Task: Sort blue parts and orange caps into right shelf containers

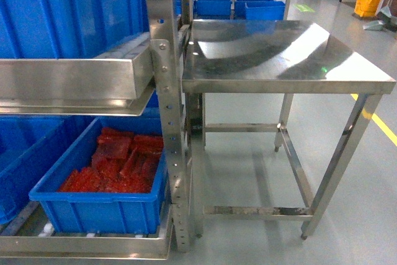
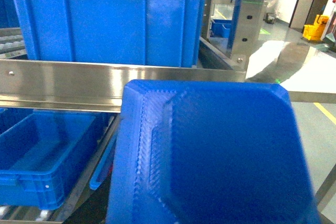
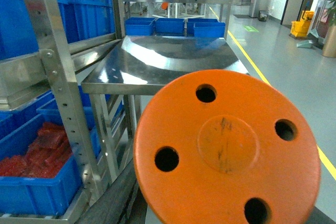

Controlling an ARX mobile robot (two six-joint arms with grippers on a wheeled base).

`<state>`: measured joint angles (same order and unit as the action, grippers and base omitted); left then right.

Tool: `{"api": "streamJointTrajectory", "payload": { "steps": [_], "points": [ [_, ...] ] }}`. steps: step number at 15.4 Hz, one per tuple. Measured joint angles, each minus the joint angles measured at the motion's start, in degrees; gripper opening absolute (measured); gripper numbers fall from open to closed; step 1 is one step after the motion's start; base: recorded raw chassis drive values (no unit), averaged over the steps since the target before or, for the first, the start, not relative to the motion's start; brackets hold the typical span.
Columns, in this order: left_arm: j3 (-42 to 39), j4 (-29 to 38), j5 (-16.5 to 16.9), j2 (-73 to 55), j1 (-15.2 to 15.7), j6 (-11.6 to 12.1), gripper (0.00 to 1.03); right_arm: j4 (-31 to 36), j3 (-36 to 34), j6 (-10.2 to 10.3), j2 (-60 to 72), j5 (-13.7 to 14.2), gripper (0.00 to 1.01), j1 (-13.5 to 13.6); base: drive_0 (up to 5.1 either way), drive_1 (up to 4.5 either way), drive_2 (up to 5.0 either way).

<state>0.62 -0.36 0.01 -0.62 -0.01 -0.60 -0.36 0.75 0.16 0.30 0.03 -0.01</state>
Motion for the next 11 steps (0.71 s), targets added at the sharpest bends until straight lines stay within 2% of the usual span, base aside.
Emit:
{"api": "streamJointTrajectory", "payload": {
  "steps": [11],
  "points": [
    [0.0, -0.1, 0.0, 0.0, 0.0, 0.0, 0.43, 0.0, 0.0, 0.0, 0.0, -0.1, 0.44, 0.0, -5.0, 2.37, 2.4]
  ]
}}
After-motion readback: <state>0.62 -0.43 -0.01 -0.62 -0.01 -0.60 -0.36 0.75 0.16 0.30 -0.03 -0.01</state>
